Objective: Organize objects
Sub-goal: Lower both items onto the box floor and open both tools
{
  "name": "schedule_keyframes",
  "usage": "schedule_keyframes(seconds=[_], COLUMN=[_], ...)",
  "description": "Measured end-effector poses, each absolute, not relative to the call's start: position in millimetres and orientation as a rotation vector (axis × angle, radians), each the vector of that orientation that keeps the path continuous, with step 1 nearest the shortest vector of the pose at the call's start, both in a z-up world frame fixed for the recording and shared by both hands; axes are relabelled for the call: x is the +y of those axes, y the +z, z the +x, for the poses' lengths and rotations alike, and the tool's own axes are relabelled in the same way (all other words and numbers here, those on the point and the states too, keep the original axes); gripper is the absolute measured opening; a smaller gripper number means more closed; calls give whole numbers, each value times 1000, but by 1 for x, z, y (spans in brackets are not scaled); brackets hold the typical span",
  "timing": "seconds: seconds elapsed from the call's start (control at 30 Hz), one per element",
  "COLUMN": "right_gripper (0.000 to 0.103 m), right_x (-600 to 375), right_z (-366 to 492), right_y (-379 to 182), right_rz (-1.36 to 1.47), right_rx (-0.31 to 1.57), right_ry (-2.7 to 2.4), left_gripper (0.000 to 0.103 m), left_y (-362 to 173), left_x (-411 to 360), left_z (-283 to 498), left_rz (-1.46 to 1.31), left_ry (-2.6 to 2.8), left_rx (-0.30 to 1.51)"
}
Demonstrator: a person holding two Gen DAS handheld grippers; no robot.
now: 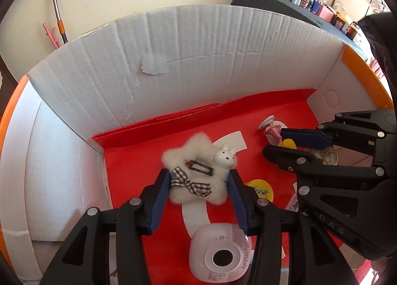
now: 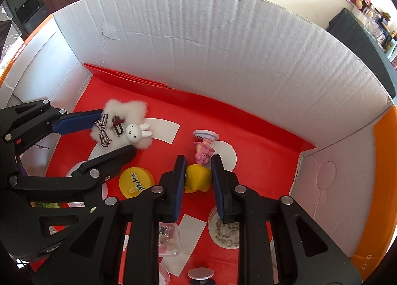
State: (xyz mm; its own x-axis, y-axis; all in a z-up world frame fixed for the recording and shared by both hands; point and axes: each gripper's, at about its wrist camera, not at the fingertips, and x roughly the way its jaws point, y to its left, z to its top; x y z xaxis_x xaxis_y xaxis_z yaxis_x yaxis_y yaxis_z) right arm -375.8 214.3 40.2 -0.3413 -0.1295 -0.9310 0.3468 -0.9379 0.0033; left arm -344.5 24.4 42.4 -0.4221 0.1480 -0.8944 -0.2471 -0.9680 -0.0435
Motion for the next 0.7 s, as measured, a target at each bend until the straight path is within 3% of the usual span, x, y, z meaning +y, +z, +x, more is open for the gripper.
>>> schedule_keyframes(seconds=[0.7], right_gripper=[21], right_x=[232], right_z=[-374], right_y=[46], right_rz=[1609], right_rx=[295], right_ry=[-2352], left_gripper=[57], left_y=[43], left_x=[21], left_z=[-351], left_rz=[-1530], left_ry=[2465], left_rx=[124])
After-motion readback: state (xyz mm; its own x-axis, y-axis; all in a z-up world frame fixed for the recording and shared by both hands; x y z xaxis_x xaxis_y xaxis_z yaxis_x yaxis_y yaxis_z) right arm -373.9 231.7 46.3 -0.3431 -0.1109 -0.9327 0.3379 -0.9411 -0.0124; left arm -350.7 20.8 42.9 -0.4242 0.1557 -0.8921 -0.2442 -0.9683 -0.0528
